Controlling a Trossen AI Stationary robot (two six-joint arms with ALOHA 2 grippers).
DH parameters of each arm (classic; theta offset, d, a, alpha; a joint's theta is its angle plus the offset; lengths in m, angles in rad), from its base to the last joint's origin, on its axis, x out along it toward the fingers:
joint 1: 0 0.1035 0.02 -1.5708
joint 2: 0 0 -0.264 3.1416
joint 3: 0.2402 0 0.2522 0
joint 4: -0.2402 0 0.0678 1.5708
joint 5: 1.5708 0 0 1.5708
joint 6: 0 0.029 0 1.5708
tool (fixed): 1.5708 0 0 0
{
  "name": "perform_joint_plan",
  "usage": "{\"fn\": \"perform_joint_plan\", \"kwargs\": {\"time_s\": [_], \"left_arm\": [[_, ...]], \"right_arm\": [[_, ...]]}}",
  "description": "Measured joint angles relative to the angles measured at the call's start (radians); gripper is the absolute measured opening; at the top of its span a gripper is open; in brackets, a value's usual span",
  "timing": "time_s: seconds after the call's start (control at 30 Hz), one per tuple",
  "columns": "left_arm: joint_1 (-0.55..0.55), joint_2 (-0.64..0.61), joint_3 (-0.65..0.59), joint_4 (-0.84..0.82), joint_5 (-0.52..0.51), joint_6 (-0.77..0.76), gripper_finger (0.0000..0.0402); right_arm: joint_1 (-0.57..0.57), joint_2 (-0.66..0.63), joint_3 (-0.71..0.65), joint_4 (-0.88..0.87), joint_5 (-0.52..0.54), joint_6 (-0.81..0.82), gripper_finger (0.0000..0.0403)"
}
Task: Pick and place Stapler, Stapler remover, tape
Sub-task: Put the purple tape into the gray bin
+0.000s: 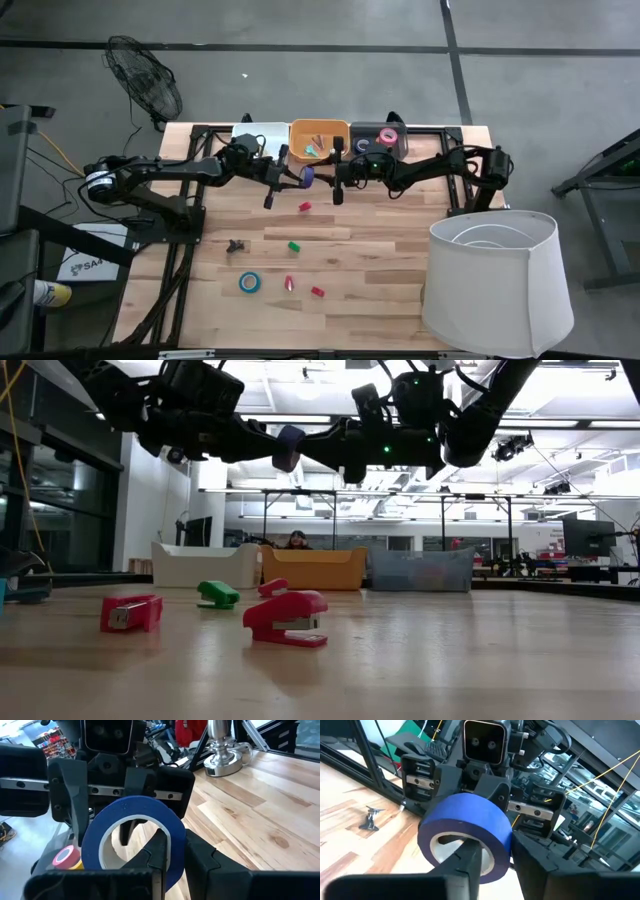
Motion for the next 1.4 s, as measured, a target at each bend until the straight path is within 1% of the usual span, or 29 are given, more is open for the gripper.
{"fn": "perform_joint_plan", "kwargs": {"time_s": [0.17, 0.23, 0.37, 0.47, 0.7, 0.8, 0.93, 1.03, 1.13, 1.2, 1.33, 1.4], "left_arm": [[0.000, 0.000, 0.002, 0.001, -0.001, -0.005, 0.0033], [0.000, 0.000, 0.002, 0.001, -0.003, -0.005, 0.0040], [0.000, 0.000, 0.001, -0.012, -0.012, -0.002, 0.0071], [0.000, 0.000, 0.000, -0.024, -0.037, 0.002, 0.0092], [0.000, 0.000, 0.000, -0.034, -0.164, 0.035, 0.0136], [0.000, 0.001, 0.000, -0.028, -0.235, 0.061, 0.0169], [0.000, 0.001, -0.001, -0.029, -0.312, 0.080, 0.0222], [0.000, 0.001, -0.001, -0.035, -0.365, 0.090, 0.0255], [0.000, -0.006, -0.001, -0.052, -0.433, 0.108, 0.0274], [0.000, -0.017, -0.001, -0.076, -0.505, 0.123, 0.0278], [0.000, -0.057, -0.001, -0.146, -0.628, 0.161, 0.0280], [0.000, -0.085, -0.001, -0.184, -0.684, 0.179, 0.0280]], "right_arm": [[0.000, 0.000, 0.001, 0.004, 0.005, -0.004, 0.0046], [0.000, 0.000, 0.002, 0.004, 0.006, -0.004, 0.0035], [0.000, 0.000, 0.003, -0.008, 0.005, 0.005, 0.0034], [0.000, 0.000, 0.003, -0.024, 0.043, 0.007, 0.0033], [-0.003, 0.000, 0.003, -0.039, 0.126, 0.045, 0.0033], [-0.004, 0.000, 0.003, -0.070, 0.162, 0.049, 0.0033], [-0.010, 0.000, 0.003, -0.113, 0.171, 0.050, 0.0033], [-0.010, -0.005, 0.003, -0.147, 0.255, 0.051, 0.0033], [-0.014, -0.016, 0.003, -0.217, 0.346, 0.057, 0.0033], [-0.020, -0.030, 0.002, -0.268, 0.418, 0.063, 0.0033], [-0.050, -0.063, 0.002, -0.384, 0.609, 0.115, 0.0033], [-0.078, -0.077, 0.002, -0.438, 0.673, 0.160, 0.0033]]}}
